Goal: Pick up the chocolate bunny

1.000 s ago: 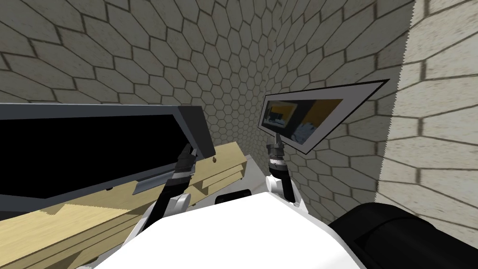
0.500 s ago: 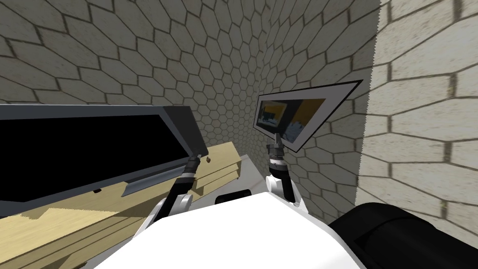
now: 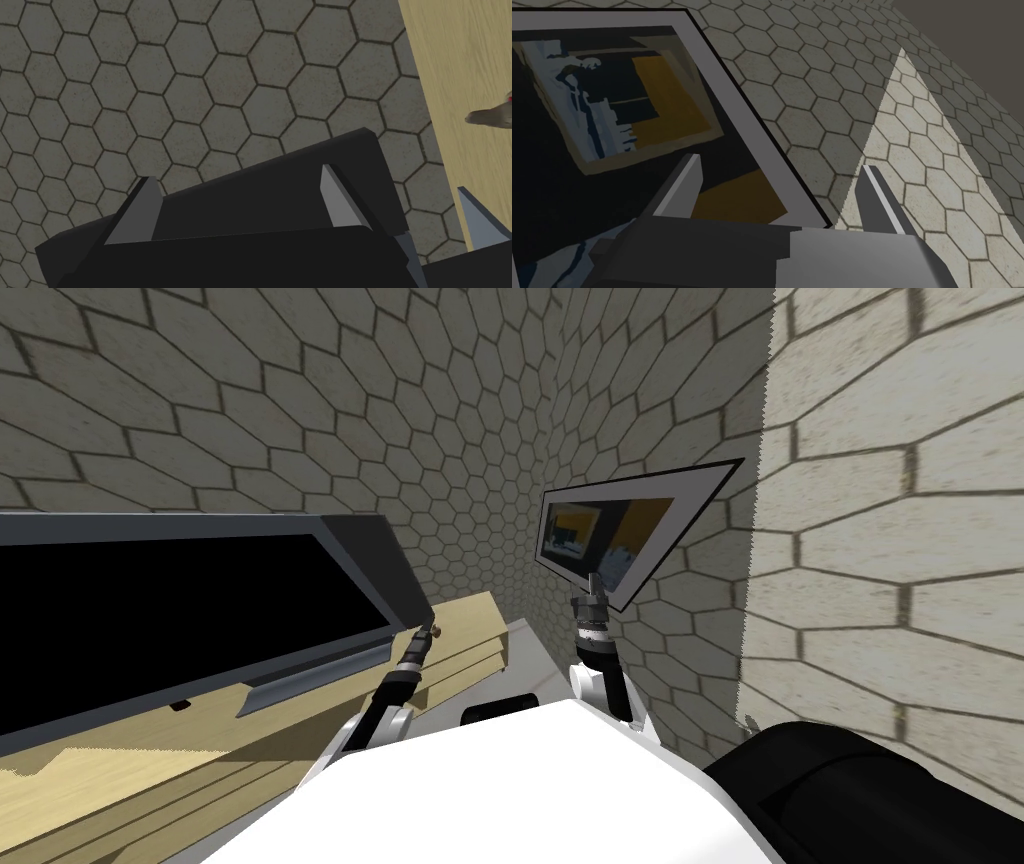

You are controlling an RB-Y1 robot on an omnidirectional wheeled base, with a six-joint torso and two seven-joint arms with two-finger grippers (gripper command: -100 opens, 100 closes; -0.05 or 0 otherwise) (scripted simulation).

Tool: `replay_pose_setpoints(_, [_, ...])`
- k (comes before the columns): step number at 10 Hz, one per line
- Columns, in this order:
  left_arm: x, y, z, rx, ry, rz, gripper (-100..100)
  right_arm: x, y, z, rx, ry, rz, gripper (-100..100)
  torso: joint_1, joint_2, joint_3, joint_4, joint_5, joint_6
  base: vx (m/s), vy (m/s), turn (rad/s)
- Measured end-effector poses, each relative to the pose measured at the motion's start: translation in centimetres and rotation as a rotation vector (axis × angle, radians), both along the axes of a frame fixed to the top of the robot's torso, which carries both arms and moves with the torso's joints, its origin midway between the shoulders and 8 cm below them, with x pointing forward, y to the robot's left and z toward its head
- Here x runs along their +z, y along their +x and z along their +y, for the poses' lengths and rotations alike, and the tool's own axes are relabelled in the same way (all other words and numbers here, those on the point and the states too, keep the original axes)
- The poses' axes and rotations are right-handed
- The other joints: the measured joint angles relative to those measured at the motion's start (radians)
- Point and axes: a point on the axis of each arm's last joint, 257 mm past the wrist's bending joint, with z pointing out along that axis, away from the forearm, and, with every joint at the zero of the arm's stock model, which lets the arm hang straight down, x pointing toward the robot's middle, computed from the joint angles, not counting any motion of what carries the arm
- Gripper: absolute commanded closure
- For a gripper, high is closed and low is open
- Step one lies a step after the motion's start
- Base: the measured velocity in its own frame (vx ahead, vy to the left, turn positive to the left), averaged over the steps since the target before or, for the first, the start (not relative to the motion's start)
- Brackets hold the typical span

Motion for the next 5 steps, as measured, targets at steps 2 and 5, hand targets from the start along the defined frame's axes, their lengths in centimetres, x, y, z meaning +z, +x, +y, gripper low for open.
replay_pose_setpoints(2, [-3.1, 0.2, 0.6, 0.008, 0.037, 0.084, -100, 0.0, 0.0, 0.0, 0.000, 0.000, 0.000, 0, -0.002, 0.000, 0.000, 0.000, -0.001, 0.000, -0.008, -0.109, -0.032])
replay_pose_setpoints(5, [-6.7, 0.2, 1.6, 0.020, 0.081, 0.184, -100, 0.0, 0.0, 0.0, 0.000, 0.000, 0.000, 0, 0.000, -0.001, 0.000, 0.000, 0.000, 0.000, -0.001, -0.070, -0.038])
